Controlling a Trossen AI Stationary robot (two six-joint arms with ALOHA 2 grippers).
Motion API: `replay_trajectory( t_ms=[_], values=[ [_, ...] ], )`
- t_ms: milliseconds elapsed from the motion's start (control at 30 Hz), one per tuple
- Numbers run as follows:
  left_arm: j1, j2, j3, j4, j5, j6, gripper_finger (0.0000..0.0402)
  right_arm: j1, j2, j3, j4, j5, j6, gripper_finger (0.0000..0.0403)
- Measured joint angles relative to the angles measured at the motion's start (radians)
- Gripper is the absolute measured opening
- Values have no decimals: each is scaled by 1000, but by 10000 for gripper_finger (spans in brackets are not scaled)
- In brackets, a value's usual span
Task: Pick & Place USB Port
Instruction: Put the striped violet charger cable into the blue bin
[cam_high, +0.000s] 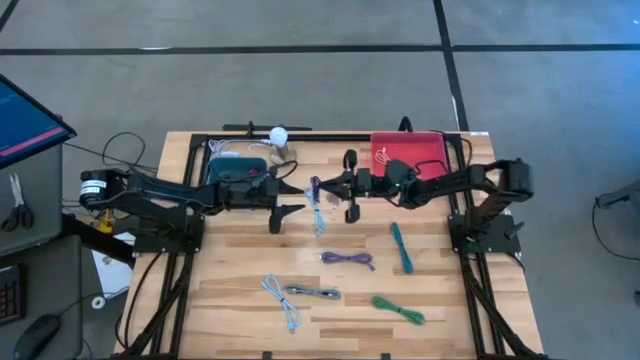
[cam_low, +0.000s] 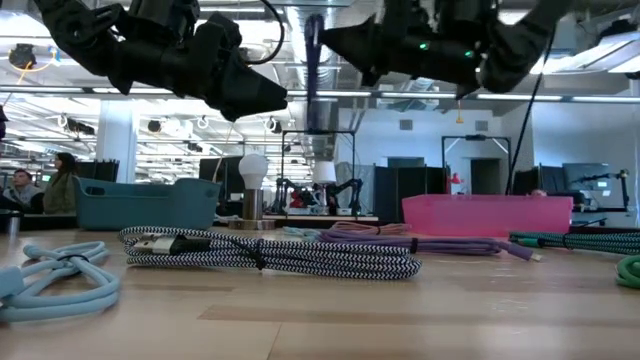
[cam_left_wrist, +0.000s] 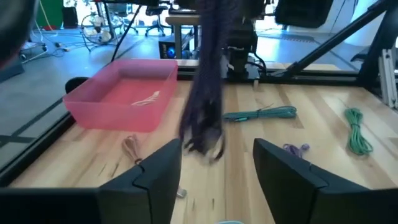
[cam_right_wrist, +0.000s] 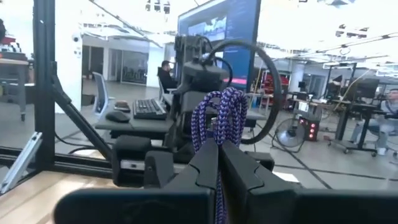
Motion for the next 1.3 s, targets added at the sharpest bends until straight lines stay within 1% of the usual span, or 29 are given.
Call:
replay_trajectory(
  t_ms=[267, 400, 567, 700, 933, 1033, 1167, 1300],
  values=[
    [0, -3, 0, 3, 0, -2, 203, 2, 132, 126, 19, -30, 16, 0],
    [0, -3, 0, 4, 0, -2, 196, 0, 162, 165, 19, -57, 39, 0],
    [0, -3, 0, 4, 0, -2, 184, -3, 183, 187, 14, -60, 41, 0],
    [0, -3, 0, 3, 0, -2, 154, -3, 181, 188, 17, -60, 41, 0],
    [0, -3, 0, 4, 0, -2, 64, -4, 181, 188, 17, -60, 38, 0],
    [-1, -3, 0, 3, 0, -2, 32, -4, 181, 188, 17, -60, 40, 0],
    [-1, -3, 0, 3, 0, -2, 26, -4, 181, 188, 17, -60, 41, 4],
    [-1, -3, 0, 0, 0, -2, 26, -2, 172, 187, 7, -60, 41, 23]
  ],
)
